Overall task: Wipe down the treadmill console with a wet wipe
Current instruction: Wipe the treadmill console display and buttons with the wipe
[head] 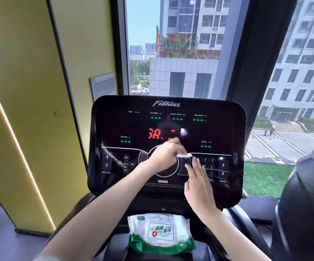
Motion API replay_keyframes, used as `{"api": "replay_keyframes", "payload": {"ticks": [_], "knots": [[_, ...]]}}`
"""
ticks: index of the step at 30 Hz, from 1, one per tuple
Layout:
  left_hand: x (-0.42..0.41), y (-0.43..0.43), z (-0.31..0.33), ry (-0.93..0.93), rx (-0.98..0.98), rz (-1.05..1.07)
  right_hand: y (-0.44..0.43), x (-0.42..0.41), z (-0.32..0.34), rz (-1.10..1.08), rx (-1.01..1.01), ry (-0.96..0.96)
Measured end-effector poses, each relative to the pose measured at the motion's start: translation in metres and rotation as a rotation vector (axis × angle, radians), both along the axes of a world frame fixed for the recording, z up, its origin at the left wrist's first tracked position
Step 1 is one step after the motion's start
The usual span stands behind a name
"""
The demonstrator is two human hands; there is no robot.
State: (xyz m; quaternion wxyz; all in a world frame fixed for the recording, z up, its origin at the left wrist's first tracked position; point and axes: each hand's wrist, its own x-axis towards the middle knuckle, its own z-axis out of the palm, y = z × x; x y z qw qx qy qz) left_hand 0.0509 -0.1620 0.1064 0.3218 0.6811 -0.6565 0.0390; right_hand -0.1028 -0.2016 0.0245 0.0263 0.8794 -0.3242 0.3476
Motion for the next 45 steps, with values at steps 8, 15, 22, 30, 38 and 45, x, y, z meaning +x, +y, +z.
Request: {"api": "replay_keyframes", "payload": {"ticks": [8,15,22,30,38,45], "knots": [[0.069,0.042,0.036,0.386,-0.476,0.856,0.0,-0.005,-0.002,0.035,0.007,-0.046],[-0.012,-0.008,-0.005,-0.193,-0.286,0.332,0.005,-0.004,-0.012,0.001,0.027,-0.015],[0.003,0.024,-0.045,-0.706,-0.073,-0.149,0.013,-0.009,-0.03,-0.02,0.097,0.006],[0.083,0.104,-0.056,-0.753,-0.004,-0.089,0.035,0.006,-0.036,0.041,0.096,0.052],[0.044,0.099,-0.08,0.333,-0.327,0.877,0.044,0.007,-0.042,0.086,0.122,0.039],[-0.052,0.042,-0.093,0.319,-0.235,0.693,0.035,-0.005,-0.049,0.097,0.14,0.0]]}}
